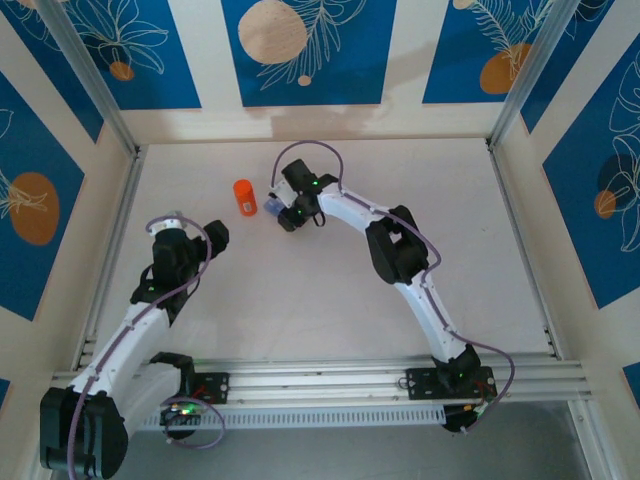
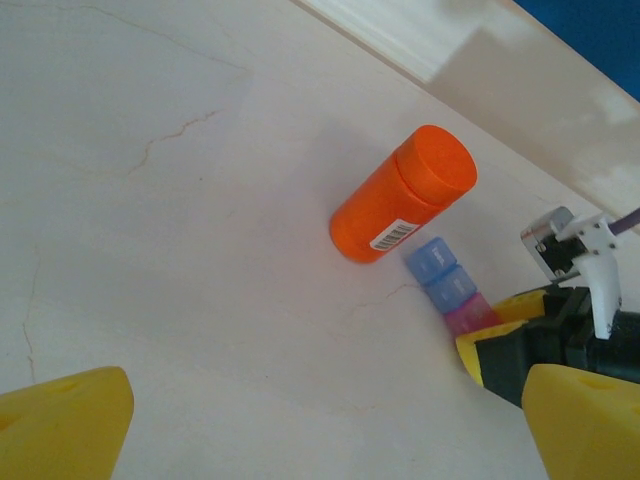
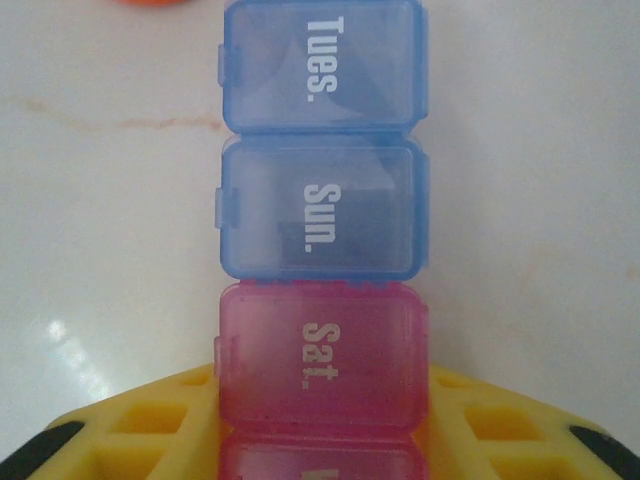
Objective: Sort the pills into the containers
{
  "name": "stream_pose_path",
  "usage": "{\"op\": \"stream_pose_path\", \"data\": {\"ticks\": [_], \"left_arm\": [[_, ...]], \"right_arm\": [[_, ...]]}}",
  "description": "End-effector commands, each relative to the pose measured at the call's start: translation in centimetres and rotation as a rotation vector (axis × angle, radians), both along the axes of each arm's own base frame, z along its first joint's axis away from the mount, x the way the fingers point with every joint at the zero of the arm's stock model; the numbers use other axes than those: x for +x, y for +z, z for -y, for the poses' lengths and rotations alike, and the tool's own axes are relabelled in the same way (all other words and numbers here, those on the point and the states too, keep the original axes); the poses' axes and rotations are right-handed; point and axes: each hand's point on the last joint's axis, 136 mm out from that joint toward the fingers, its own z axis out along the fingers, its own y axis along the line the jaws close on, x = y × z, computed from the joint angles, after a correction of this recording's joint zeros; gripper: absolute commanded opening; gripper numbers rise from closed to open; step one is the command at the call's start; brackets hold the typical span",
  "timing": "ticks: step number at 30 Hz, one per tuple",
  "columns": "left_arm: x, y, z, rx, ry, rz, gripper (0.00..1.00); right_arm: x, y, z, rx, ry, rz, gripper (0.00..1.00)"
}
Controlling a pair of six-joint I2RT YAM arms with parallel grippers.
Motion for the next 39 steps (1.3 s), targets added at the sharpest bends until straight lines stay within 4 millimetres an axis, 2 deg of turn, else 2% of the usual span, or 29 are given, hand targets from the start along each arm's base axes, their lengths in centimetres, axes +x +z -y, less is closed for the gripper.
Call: {"op": "stream_pose_path", "data": {"ticks": [1, 4, 9, 13, 17, 20, 25, 27, 31, 35, 39], "left_arm": [[0.1, 0.0, 0.4, -0.015, -0.012, 0.009, 1.0], [0.2, 0.0, 0.4, -0.014, -0.016, 0.004, 1.0], [0.4, -0.3, 1.3, -0.02, -0.057, -0.016, 1.0], [0.7, -1.0, 2.4, -0.011, -0.1, -0.046, 1.0], [1.0, -1.7, 4.4, 0.01, -0.184, -0.089, 1.0], [1.0, -2.4, 6.1, 0.028, -0.255, -0.122, 1.0], [0.5, -2.9, 9.0, 0.084, -0.381, -0.135, 1.0], [0.3, -3.0, 9.6, 0.097, -0.409, -0.136, 1.0], [0.0, -3.2, 10.5, 0.096, -0.453, -0.147, 0.97], [0.0, -3.4, 11.0, 0.094, -0.467, -0.149, 0.96], [0.2, -3.5, 11.8, 0.074, -0.492, -0.142, 0.95]], "right_arm": [[-1.8, 4.0, 0.4, 0.07, 0.118, 0.004, 0.34], [-3.6, 5.7, 1.5, 0.103, 0.194, 0.002, 0.32], [-8.5, 7.6, 4.0, 0.157, 0.42, 0.005, 0.34], [-12.3, 7.7, 6.6, 0.181, 0.634, 0.001, 0.34], [-14.2, 7.0, 9.0, 0.161, 0.773, 0.0, 0.35], [-13.7, 5.7, 9.8, 0.085, 0.8, 0.018, 0.35], [-11.8, 3.3, 11.0, -0.04, 0.794, 0.025, 0.35], [-10.7, 2.6, 11.3, -0.067, 0.77, 0.047, 0.37], [-9.9, 1.2, 12.5, -0.09, 0.744, 0.0, 0.37], [-9.9, 0.1, 13.3, -0.1, 0.737, -0.037, 0.39], [-9.9, -0.3, 13.3, -0.105, 0.723, -0.055, 0.47]]}}
